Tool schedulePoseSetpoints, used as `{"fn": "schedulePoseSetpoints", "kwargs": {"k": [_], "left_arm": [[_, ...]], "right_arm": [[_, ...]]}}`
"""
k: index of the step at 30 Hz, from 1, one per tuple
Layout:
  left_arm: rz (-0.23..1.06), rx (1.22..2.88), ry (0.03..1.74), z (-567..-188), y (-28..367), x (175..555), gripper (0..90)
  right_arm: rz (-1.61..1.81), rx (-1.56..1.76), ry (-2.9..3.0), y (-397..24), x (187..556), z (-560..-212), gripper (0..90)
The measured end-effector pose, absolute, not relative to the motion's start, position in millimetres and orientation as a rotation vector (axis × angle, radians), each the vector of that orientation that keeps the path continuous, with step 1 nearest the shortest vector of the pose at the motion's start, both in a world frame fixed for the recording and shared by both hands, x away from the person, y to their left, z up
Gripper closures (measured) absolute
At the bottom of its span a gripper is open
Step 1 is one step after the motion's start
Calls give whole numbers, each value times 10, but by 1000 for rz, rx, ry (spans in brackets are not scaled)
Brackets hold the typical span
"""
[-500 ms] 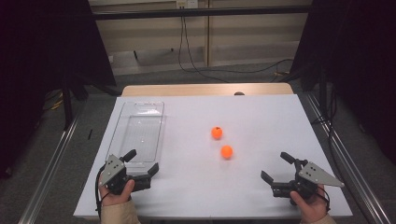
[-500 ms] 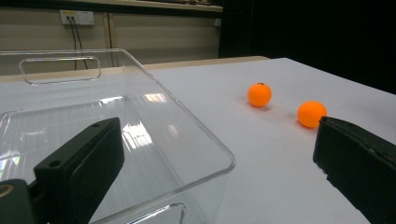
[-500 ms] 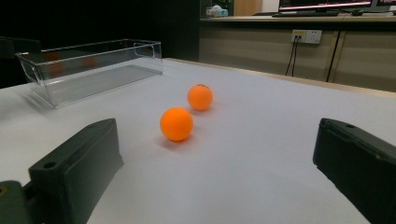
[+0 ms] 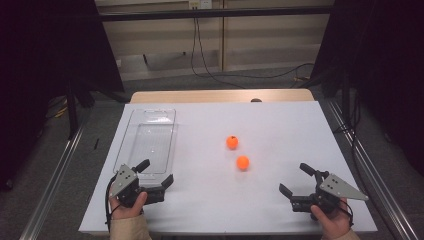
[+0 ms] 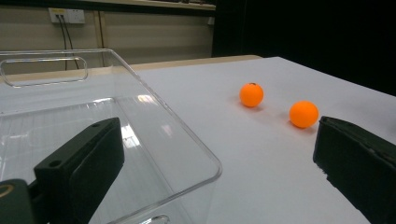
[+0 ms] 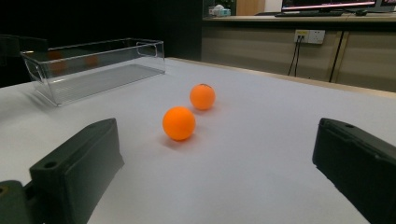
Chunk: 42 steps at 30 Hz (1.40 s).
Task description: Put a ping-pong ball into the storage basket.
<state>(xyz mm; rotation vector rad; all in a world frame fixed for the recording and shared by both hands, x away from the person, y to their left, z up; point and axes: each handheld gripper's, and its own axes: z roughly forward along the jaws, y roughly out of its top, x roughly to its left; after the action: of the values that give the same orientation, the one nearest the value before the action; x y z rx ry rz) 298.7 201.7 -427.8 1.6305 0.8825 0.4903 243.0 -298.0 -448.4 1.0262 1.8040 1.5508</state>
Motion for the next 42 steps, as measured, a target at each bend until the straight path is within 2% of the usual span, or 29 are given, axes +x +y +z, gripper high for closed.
{"fn": "schedulePoseSetpoints", "kwargs": {"k": [42], "left_arm": [[419,1669,811,-4206,1661,3066,19]], "right_arm": [[1569,1002,1821,-2961,2414,-4470,10]]}}
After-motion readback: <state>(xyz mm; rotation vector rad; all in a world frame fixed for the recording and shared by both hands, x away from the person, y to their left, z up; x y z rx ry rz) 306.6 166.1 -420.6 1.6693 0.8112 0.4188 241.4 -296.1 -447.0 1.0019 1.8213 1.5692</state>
